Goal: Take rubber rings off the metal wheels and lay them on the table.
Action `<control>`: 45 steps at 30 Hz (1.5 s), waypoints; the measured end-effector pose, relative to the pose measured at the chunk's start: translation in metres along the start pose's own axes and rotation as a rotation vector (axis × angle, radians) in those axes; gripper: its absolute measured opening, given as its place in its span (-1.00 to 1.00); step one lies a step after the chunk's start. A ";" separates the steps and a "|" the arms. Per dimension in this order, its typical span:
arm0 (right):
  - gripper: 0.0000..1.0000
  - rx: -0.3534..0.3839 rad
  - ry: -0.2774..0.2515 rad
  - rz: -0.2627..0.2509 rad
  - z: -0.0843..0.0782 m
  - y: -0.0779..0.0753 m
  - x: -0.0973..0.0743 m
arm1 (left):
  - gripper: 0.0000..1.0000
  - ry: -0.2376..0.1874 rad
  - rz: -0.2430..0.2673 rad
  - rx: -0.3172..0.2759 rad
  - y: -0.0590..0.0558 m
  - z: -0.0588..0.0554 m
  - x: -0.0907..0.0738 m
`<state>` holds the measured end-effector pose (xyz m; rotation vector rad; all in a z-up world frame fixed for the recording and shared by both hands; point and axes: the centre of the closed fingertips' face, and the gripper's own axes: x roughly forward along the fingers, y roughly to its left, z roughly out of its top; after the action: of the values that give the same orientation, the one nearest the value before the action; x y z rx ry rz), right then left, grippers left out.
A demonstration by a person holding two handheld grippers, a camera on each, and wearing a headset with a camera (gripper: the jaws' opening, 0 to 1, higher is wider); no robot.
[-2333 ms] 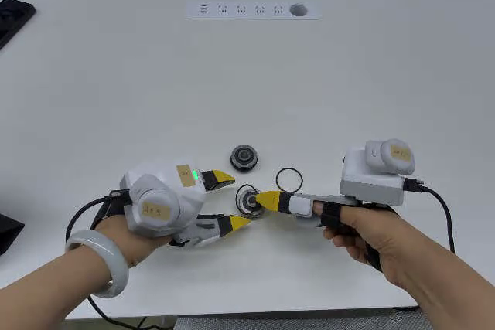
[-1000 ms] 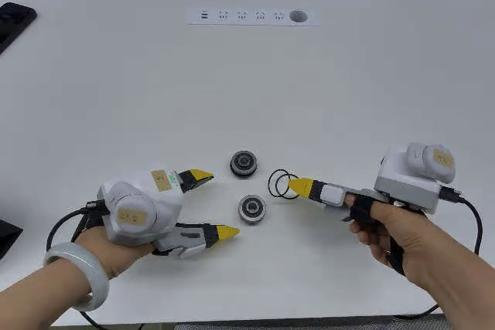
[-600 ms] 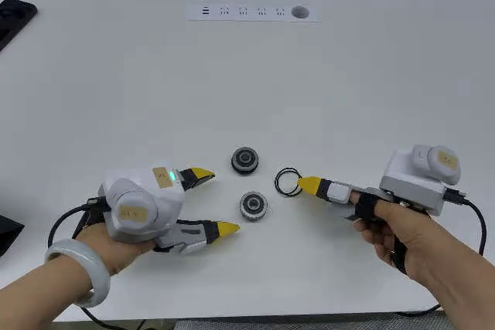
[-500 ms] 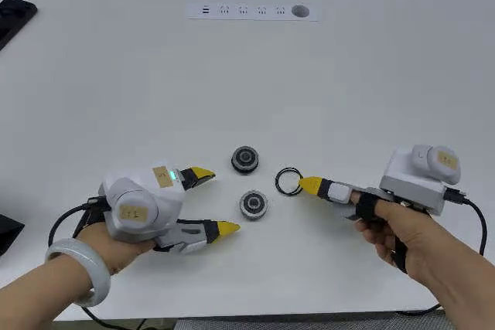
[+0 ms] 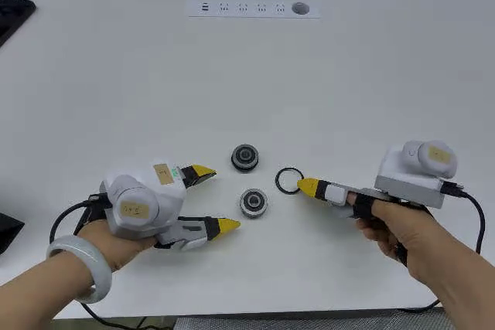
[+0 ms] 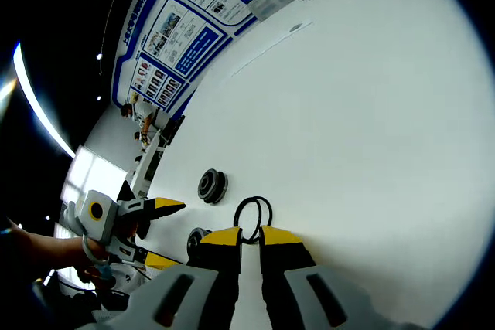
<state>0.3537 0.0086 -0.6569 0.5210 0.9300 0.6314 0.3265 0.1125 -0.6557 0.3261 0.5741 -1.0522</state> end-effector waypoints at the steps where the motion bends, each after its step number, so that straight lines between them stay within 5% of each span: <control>1: -0.78 -0.008 0.006 -0.004 -0.001 0.000 0.000 | 0.10 -0.001 0.000 -0.001 0.000 0.000 0.000; 12: -0.72 -0.061 -0.018 -0.022 0.010 -0.004 -0.001 | 0.06 -0.007 0.015 0.000 0.005 0.004 -0.001; 31: -0.74 -0.054 -0.020 0.046 0.020 0.020 0.017 | -0.22 -0.050 0.072 -0.005 0.034 0.035 0.014; 45: -0.74 -0.062 -0.004 0.072 0.025 0.024 0.030 | -0.42 -0.020 0.067 0.027 0.045 0.043 0.030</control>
<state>0.3826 0.0430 -0.6457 0.5020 0.8885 0.7222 0.3897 0.0903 -0.6393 0.3559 0.5283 -0.9985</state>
